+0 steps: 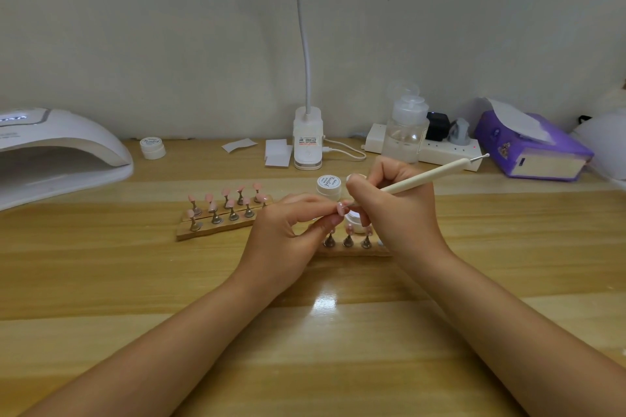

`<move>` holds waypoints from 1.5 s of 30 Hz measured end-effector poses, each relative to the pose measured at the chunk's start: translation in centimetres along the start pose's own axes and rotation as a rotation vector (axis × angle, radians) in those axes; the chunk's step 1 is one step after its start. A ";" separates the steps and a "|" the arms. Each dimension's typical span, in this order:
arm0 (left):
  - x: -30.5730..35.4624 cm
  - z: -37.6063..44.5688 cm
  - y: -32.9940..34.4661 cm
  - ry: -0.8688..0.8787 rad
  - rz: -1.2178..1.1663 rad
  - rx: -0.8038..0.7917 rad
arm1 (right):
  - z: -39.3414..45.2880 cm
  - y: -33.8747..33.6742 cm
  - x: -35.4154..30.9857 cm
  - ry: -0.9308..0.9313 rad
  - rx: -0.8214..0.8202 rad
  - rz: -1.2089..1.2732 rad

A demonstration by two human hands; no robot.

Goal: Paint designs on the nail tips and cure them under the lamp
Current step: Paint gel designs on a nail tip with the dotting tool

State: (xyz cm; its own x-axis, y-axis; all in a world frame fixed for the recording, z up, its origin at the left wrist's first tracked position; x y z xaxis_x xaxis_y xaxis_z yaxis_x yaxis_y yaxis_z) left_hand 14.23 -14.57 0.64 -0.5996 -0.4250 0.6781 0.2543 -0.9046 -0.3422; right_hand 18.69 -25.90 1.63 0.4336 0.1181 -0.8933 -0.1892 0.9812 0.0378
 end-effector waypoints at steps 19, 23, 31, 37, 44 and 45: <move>0.1 0.1 0.1 0.008 -0.012 -0.003 | 0.1 -0.1 0.1 -0.009 0.012 -0.030; 0.1 0.1 0.1 0.008 -0.004 -0.009 | 0.1 -0.1 0.1 -0.014 0.006 -0.039; 0.1 0.1 0.1 0.004 0.005 -0.013 | 0.1 0.1 0.1 -0.018 -0.006 -0.032; 0.1 0.1 0.1 0.007 0.002 -0.012 | 0.2 0.0 0.1 -0.022 0.002 -0.041; 0.1 0.0 0.0 0.007 0.004 -0.003 | 0.1 0.0 0.1 -0.026 -0.002 -0.039; 0.1 0.1 0.1 0.004 0.003 -0.003 | 0.1 0.1 0.1 -0.026 -0.002 -0.036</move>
State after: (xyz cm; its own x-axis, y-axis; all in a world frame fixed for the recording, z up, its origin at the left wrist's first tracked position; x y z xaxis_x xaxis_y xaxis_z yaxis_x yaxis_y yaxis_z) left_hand 14.25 -14.65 0.69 -0.6018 -0.4280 0.6743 0.2540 -0.9030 -0.3464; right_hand 18.83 -25.82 1.60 0.4630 0.0867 -0.8821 -0.1749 0.9846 0.0049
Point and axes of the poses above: each hand's wrist, its own z-axis towards the middle knuckle, its own y-axis out of the palm, x = y × z, the point moved 10 cm from there along z, towards the middle knuckle, and after that the axes turned 2 degrees about -z, right-handed, at the moved point
